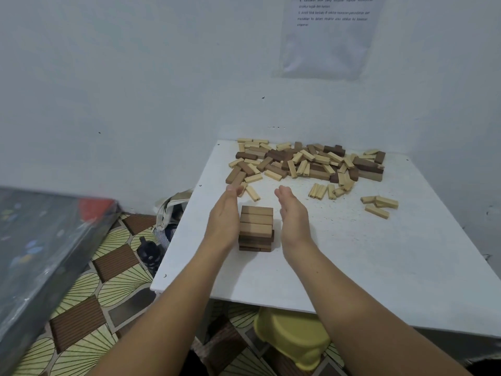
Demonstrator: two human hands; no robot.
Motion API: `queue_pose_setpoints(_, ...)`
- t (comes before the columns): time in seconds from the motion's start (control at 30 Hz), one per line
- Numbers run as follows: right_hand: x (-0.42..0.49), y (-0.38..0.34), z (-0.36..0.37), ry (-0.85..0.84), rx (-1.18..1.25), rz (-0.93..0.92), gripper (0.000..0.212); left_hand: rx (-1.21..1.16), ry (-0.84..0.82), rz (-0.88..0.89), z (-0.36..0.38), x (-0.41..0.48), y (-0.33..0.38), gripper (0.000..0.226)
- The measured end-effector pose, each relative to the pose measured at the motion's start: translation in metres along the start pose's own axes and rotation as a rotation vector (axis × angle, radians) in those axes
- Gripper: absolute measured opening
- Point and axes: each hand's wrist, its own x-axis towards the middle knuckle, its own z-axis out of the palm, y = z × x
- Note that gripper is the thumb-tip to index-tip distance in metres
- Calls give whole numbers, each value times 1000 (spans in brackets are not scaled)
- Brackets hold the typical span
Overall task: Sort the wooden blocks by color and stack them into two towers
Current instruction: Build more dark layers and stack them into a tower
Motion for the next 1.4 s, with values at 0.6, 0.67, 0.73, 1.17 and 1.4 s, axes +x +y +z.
queue_pose_setpoints(0.6, 0, 1, 25, 31, -8, -5, 42, -23, 5, -49, 21, 7, -9, 64)
queue_pose_setpoints(0.67, 1, 1, 25, 32, -9, 3, 43, -18, -1, -52, 21, 8, -10, 64)
queue_pose_setpoints(0.73, 1, 1, 25, 28, -11, 7, 42, -10, -3, -49, 21, 10, -10, 66)
queue_pose_setpoints(1.17, 0, -3, 26, 21, 9, 29, 40, -16, 20, -43, 21, 9, -6, 68)
queue_pose_setpoints(1.4, 1, -2, 22, 29, -24, 23, 38, -44, 75, -50, 15, 6, -9, 66)
